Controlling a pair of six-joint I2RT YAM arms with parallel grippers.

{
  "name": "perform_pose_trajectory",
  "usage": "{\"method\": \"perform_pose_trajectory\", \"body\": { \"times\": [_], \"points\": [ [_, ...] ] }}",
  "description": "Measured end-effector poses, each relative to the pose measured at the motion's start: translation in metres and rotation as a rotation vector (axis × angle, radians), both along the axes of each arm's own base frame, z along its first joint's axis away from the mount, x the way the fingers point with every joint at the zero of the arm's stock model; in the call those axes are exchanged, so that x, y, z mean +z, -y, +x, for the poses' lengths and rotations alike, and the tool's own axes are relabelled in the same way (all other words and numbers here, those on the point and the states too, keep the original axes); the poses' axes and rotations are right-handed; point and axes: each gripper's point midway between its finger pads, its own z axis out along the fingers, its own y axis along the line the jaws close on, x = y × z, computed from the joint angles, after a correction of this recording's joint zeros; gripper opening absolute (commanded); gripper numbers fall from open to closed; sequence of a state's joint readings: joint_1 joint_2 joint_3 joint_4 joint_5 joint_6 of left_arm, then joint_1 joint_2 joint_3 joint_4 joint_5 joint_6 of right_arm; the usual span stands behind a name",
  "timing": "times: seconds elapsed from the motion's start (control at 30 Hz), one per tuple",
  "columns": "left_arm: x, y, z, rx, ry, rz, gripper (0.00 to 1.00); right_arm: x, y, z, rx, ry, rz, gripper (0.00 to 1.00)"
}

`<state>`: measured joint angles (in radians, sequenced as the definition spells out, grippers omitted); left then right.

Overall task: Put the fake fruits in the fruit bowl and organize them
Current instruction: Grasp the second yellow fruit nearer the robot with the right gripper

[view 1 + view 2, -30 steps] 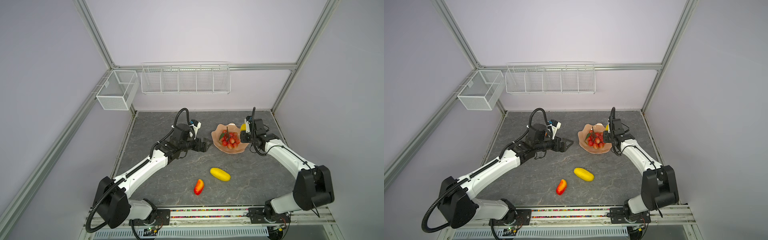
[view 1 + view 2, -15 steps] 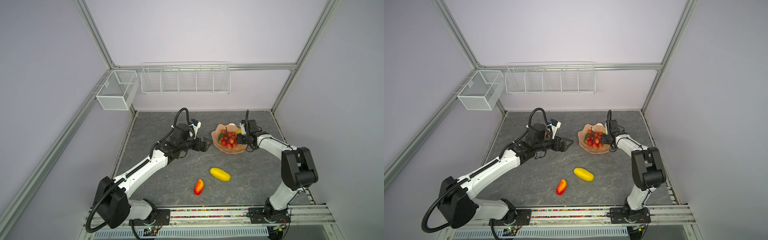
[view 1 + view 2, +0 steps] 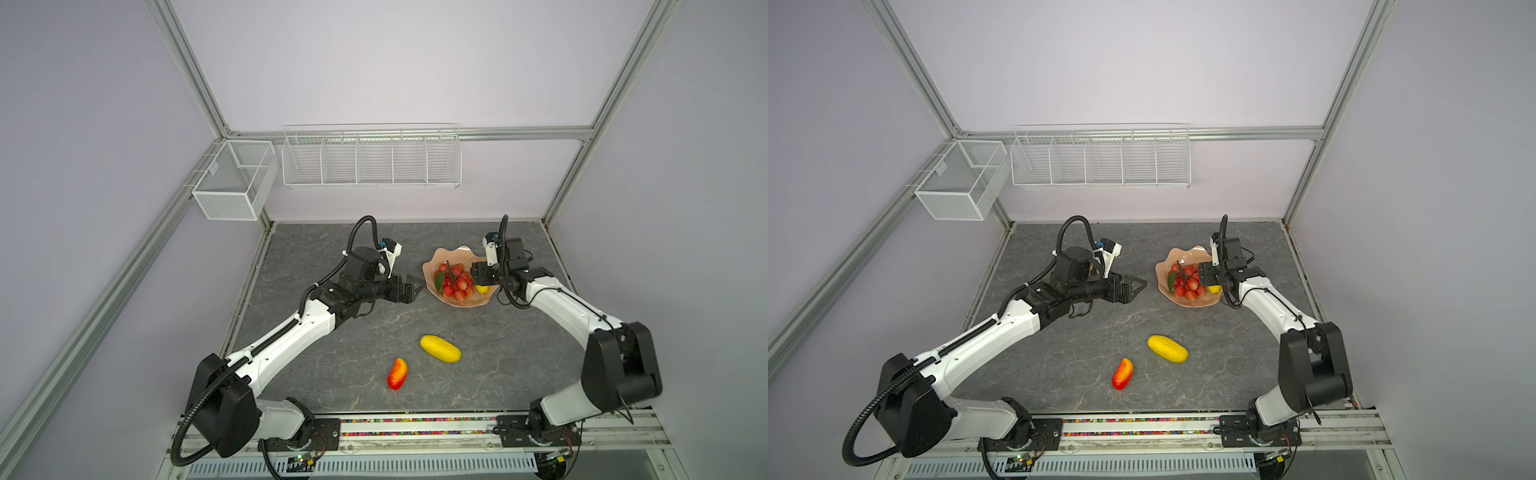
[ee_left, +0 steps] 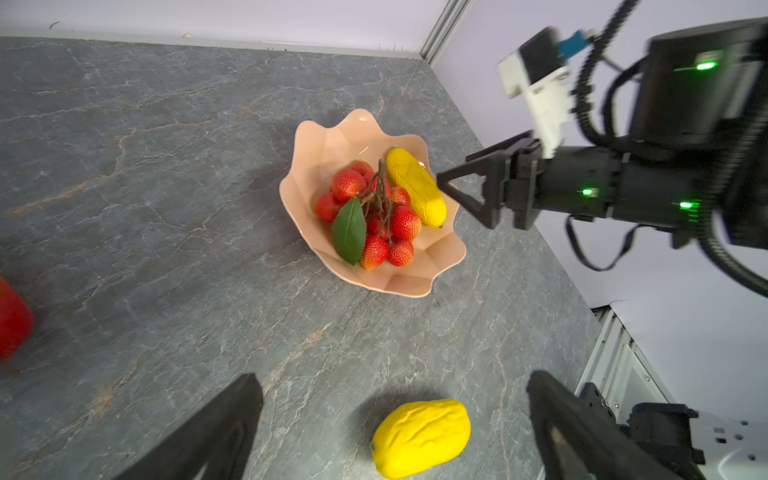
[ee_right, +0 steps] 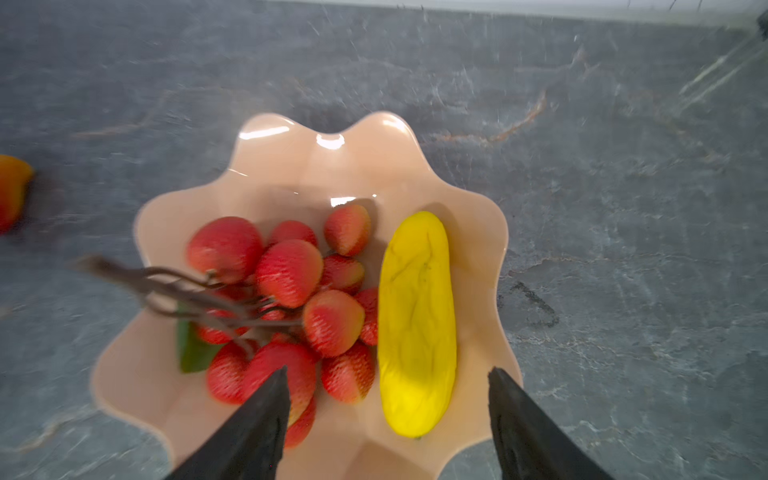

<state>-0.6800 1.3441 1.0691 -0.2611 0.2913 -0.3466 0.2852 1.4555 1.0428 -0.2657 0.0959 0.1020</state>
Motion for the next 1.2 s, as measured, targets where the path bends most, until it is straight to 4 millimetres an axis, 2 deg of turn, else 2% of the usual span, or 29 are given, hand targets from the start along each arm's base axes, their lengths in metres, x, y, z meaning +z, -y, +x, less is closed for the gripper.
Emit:
{"method": "perform_pose_trajectory", "body": {
  "times": [0.1, 0.2, 0.37, 0.47, 0.57, 0.67, 0.83, 0.9, 0.97, 1.03, 1.07, 1.2],
  "points": [
    [0.001, -0.009, -0.010, -0.001, 0.005, 0.010, 0.99, 0.031, -0.032, -0.038, 0.136, 0.086, 0.039, 0.81],
    [0.003, -0.020, -0.031, -0.033, -0.007, 0.011, 0.99, 0.033, -0.064, -0.078, 0.292, 0.096, 0.093, 0.83],
    [-0.007, -0.029, -0.062, -0.112, -0.083, 0.037, 0.99, -0.010, -0.109, -0.134, 0.494, -0.049, 0.102, 0.84],
    [-0.022, -0.036, -0.077, -0.137, -0.140, 0.063, 0.99, -0.037, -0.131, -0.163, 0.582, -0.133, 0.076, 0.84],
    [-0.028, -0.044, -0.089, -0.141, -0.165, 0.076, 0.99, -0.061, -0.146, -0.185, 0.646, -0.206, 0.029, 0.85],
    [-0.021, -0.049, -0.094, -0.136, -0.146, 0.066, 0.99, -0.082, -0.149, -0.193, 0.658, -0.258, -0.021, 0.85],
    [-0.016, -0.053, -0.092, -0.116, -0.121, 0.059, 0.99, -0.116, -0.145, -0.199, 0.640, -0.334, -0.123, 0.85],
    [-0.018, -0.053, -0.091, -0.108, -0.122, 0.059, 0.99, -0.124, -0.144, -0.200, 0.634, -0.351, -0.151, 0.77],
    [-0.021, -0.054, -0.091, -0.100, -0.125, 0.064, 0.99, -0.131, -0.141, -0.201, 0.628, -0.367, -0.173, 0.54],
    [-0.023, -0.055, -0.090, -0.093, -0.127, 0.067, 0.99, -0.134, -0.140, -0.200, 0.609, -0.379, -0.183, 0.40],
    [-0.023, -0.056, -0.089, -0.089, -0.125, 0.070, 0.99, -0.133, -0.140, -0.199, 0.605, -0.380, -0.184, 0.38],
    [-0.023, -0.058, -0.085, -0.070, -0.114, 0.074, 0.99, -0.121, -0.141, -0.187, 0.577, -0.331, -0.206, 0.37]
  ]
}}
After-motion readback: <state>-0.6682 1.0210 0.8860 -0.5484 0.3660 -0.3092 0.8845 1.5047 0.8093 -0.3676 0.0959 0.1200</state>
